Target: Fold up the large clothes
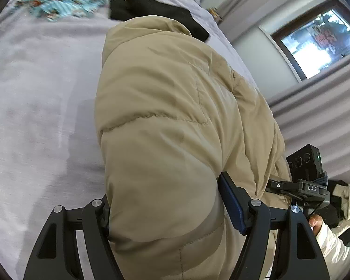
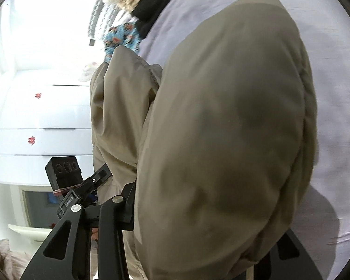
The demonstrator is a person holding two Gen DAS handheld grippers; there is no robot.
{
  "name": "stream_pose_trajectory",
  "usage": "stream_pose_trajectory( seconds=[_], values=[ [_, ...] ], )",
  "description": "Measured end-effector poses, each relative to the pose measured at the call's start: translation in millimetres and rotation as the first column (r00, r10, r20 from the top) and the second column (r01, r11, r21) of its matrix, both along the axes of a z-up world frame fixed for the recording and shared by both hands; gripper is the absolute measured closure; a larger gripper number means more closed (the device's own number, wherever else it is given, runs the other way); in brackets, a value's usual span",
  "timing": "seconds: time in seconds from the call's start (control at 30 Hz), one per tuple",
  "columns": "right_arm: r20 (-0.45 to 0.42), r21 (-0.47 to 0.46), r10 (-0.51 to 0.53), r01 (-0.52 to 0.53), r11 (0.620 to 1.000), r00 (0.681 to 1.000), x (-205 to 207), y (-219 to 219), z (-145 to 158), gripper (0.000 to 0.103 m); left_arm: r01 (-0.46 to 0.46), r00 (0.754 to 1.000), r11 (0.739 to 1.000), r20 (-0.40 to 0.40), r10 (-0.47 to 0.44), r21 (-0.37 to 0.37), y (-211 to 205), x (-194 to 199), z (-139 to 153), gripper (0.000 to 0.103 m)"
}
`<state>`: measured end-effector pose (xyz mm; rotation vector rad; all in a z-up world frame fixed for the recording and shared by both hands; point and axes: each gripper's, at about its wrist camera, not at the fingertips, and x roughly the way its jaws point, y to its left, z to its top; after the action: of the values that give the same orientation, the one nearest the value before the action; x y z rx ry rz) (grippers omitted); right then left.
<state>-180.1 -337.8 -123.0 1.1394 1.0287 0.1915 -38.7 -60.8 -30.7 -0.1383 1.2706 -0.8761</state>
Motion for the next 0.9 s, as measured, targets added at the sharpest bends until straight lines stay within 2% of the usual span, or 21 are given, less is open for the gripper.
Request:
stream_pose_trajectory(
  seconds=[0.2,0.33,0.4,0.53,0.63,0.7,0.77,0.8,0.83,0.9],
  values=[
    [0.046,0.023,0.090,-0.092,0.996,0.995,75.6,68.0,-1.3,0.058,-0.124,0.991,0.992,0.050,0.122,0.034,83.4,52.8,8.6,0.029],
    [0.053,0.035,0.156,-0.158,0.987,0.986,123.4,112.6,-12.3,0.058,-0.212,0.976,0.975,0.068,0.207,0.066,132.2,86.9,-6.2,0.029],
    [0.046,0.028,0.185,-0.186,0.982,0.982,149.9,134.2,-22.6,0.058,-0.243,0.968,0.964,0.084,0.235,0.105,154.1,106.3,-20.2,0.029],
    [-0.026,-0.010,0.223,-0.224,0.975,0.974,179.7,157.8,-48.2,0.058,-0.279,0.960,0.942,0.079,0.268,0.189,174.9,126.9,-63.7,0.029],
    [-0.116,-0.068,0.227,-0.236,0.969,0.967,188.9,167.6,-58.5,0.050,-0.289,0.957,0.935,0.068,0.281,0.204,180.2,124.3,-83.6,0.023],
    [-0.160,-0.097,0.221,-0.238,0.967,0.962,185.6,166.8,-52.6,0.046,-0.285,0.958,0.932,0.104,0.268,0.224,179.0,118.3,-77.5,0.023],
    [-0.186,-0.152,0.209,-0.239,0.959,0.960,182.1,162.0,-37.1,0.046,-0.296,0.947,0.920,0.205,0.248,0.256,178.0,112.4,-59.5,0.025],
    [-0.194,-0.188,0.197,-0.233,0.954,0.961,175.8,154.5,-28.5,0.046,-0.304,0.938,0.916,0.251,0.240,0.261,176.4,110.0,-48.7,0.028],
    [-0.193,-0.213,0.183,-0.223,0.951,0.964,171.5,149.6,-18.1,0.046,-0.307,0.932,0.917,0.277,0.235,0.253,178.6,108.7,-40.2,0.038],
    [-0.182,-0.298,0.141,-0.192,0.935,0.973,158.6,141.4,5.4,0.049,-0.316,0.921,0.923,0.303,0.243,0.220,176.0,115.0,-22.8,0.040]
  ],
)
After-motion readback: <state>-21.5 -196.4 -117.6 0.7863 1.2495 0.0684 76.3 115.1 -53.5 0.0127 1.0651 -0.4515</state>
